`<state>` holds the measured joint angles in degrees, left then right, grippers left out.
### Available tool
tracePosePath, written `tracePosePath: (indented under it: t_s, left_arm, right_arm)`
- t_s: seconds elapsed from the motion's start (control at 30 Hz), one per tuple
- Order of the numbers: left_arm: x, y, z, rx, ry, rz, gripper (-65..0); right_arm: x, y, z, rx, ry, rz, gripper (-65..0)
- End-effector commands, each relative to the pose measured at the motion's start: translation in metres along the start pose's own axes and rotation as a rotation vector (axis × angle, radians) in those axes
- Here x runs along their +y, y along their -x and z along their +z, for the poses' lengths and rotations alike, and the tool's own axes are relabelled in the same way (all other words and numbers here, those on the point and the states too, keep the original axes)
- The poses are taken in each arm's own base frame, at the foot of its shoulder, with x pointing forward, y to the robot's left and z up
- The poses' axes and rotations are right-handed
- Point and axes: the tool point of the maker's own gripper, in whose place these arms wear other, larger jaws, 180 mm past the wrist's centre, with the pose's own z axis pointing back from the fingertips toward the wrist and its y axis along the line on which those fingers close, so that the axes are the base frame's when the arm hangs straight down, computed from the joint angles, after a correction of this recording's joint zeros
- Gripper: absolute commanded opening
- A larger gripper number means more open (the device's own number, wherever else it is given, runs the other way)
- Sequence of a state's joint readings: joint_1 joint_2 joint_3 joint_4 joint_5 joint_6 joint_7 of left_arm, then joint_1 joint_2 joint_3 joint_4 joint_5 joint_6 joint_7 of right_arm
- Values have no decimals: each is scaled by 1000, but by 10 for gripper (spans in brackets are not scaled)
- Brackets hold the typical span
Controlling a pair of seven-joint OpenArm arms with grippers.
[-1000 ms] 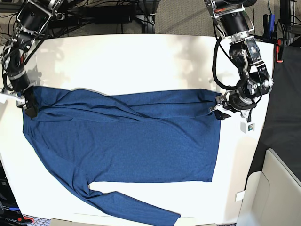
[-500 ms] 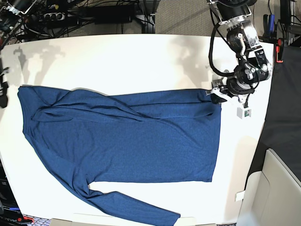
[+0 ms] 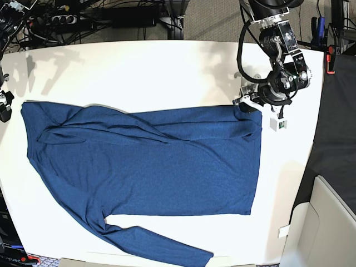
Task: Fold the T-shirt properly
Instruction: 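Lower the shirt and release it with both grippers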
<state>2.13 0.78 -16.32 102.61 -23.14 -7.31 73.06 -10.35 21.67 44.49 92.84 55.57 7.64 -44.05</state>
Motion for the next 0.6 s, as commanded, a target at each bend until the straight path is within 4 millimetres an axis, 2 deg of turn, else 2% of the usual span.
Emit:
tracePosePath:
  t_s: [0.0,0.1,0.23,0.3,0.57]
  left_arm:
    - [-4,-14,2,-49,13,-6,-386]
    - [-1,-13,-6,-59,13,11,-386]
    - [5,-2,-22,-31,13,44,-386]
    - [6,-3,-24,-45,12,49,-386]
    - [3,-12,-24,-86,18,48,-400]
  right_arm:
    - [8,-15,3,-45,-28,15,-366]
    - [8,-11,3,-40,-29,4,-366]
    - [11,-11,9,-43,-34,23,-366]
    - [15,-15,12,-53,-41,37,-366]
    - [8,-7,17,-30,-24,46,-366]
